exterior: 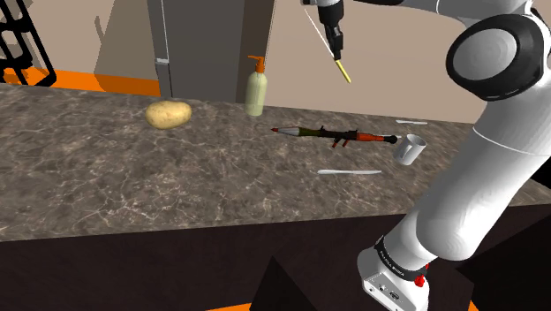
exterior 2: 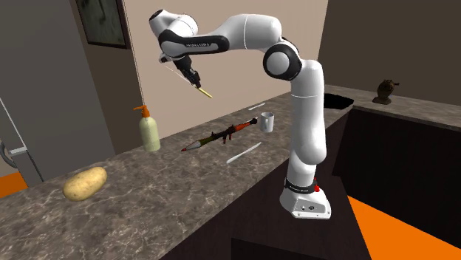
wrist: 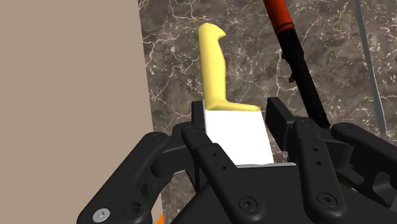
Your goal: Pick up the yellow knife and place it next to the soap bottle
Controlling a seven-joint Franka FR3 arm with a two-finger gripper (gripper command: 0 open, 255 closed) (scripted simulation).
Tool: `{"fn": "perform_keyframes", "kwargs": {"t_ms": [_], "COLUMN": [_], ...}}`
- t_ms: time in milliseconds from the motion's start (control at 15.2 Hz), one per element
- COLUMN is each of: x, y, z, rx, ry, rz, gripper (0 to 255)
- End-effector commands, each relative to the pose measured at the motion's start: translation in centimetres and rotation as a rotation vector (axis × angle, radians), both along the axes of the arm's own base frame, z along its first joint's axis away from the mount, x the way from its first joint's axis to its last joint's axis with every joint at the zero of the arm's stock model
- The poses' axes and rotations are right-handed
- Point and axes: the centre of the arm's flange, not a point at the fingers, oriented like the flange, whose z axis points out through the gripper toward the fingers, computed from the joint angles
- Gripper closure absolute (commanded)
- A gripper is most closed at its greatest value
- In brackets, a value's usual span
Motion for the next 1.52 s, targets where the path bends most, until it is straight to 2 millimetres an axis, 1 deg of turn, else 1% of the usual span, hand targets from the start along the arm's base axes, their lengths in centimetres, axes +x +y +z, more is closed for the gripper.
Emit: {"fn": "perform_keyframes", "kwargs": {"t_ms": [0,1452], "x": [2.7,2.7], "y": [-1.3,-1.3], "z": [0.2,-11.5], "rx": [-0.001,-0.001], "ry": [0.0,0.0], "rz": [0.001,0.001], "gripper": [255,255]}}
